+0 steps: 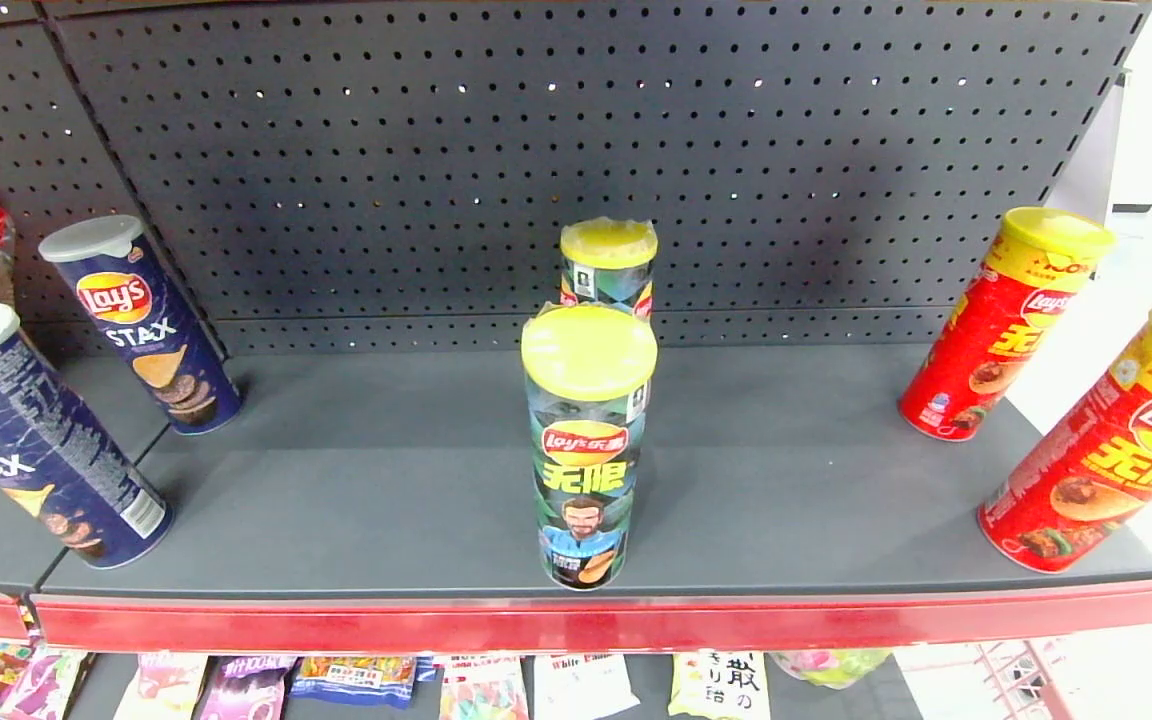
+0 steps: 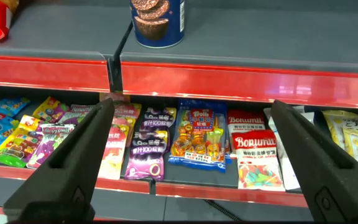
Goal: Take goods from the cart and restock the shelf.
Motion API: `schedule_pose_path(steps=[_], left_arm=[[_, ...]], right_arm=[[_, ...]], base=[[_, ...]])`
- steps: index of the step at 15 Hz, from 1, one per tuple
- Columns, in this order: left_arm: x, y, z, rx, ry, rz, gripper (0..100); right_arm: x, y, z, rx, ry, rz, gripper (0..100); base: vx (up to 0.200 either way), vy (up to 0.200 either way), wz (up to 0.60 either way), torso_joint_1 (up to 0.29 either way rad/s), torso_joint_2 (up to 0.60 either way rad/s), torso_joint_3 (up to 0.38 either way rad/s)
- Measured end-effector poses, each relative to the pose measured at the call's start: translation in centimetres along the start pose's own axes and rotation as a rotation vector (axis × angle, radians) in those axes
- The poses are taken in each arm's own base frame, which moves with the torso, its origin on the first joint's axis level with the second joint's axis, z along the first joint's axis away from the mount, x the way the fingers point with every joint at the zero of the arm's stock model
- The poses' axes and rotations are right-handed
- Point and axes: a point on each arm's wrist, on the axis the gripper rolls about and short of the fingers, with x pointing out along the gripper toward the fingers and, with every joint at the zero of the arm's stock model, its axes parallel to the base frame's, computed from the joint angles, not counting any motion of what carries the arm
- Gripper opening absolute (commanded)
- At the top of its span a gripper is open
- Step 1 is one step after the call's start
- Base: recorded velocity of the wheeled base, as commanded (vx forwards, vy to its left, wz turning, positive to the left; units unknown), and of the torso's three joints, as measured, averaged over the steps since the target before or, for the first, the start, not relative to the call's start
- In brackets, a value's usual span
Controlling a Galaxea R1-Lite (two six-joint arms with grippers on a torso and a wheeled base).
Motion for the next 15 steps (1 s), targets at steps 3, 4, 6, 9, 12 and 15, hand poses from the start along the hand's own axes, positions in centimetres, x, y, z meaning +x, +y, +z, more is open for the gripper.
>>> schedule_pose_path(steps=[3,4,6,9,12,15], left_arm=[[0.0,0.0,0.0,0.0,0.0,0.0,100],[0.0,0.0,0.0,0.0,0.0,0.0,100],[0.0,0.0,0.0,0.0,0.0,0.0,100],[0.0,0.0,0.0,0.0,0.0,0.0,100],[0.0,0.0,0.0,0.0,0.0,0.0,100],[0.0,0.0,0.0,0.0,0.0,0.0,100]], right_arm=[[0.0,-0.02,0.0,0.003,0.0,-0.008,100],[0.0,-0.03,0.0,0.009,0.0,-0.013,100],[0.0,-0.04,0.0,0.02,-0.001,-0.019,100],[0.0,-0.04,0.0,0.006,0.0,-0.019,100],[0.0,-0.03,0.0,-0.004,0.0,-0.014,100],[0.0,-0.03,0.0,-0.002,0.0,-0.014,100]], base=[[0.0,0.0,0.0,0.0,0.0,0.0],[0.0,0.0,0.0,0.0,0.0,0.0],[0.0,0.0,0.0,0.0,0.0,0.0],[0.0,0.0,0.0,0.0,0.0,0.0],[0.0,0.0,0.0,0.0,0.0,0.0],[0.0,0.0,0.0,0.0,0.0,0.0]])
